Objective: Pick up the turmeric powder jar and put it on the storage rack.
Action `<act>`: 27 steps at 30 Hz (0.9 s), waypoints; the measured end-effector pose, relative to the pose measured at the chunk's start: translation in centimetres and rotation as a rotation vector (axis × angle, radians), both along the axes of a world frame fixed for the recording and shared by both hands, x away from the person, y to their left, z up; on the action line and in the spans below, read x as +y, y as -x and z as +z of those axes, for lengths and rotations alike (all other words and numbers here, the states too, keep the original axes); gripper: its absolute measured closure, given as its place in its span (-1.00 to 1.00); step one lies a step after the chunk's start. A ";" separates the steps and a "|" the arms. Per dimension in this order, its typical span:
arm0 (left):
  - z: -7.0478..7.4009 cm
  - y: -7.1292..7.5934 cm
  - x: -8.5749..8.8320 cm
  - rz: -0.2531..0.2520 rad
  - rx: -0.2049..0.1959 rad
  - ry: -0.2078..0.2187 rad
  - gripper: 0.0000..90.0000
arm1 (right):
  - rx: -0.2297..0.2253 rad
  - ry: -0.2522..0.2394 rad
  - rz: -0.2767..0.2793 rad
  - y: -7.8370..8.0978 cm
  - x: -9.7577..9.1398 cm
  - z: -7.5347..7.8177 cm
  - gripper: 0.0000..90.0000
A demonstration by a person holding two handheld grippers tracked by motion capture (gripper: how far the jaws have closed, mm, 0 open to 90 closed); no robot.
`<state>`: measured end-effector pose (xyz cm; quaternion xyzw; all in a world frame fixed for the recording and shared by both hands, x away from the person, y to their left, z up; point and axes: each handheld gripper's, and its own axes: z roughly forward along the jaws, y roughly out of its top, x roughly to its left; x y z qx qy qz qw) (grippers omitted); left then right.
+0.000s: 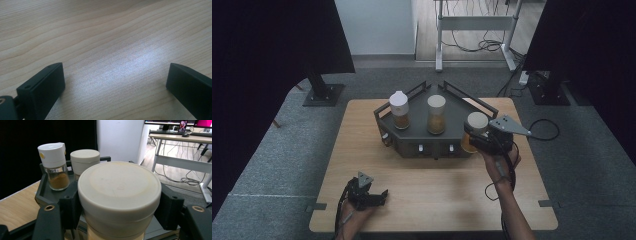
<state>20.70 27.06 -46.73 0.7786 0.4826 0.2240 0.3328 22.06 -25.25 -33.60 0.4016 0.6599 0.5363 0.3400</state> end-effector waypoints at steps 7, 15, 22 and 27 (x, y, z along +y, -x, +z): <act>0.0 0.0 0.0 0.000 0.000 0.000 -0.97 | -0.003 0.018 -0.013 -0.8 0.2 0.4 -0.26; 0.0 0.0 0.0 0.000 -0.001 0.000 -0.97 | 0.002 0.020 -0.023 -2.0 0.3 0.6 -0.26; 0.0 0.0 0.0 0.000 0.000 0.000 -0.97 | 0.004 0.023 -0.039 -3.0 0.4 0.8 -0.26; 0.0 0.0 0.0 0.000 0.000 0.000 -0.97 | 0.000 0.027 -0.041 -3.7 0.5 1.0 -0.26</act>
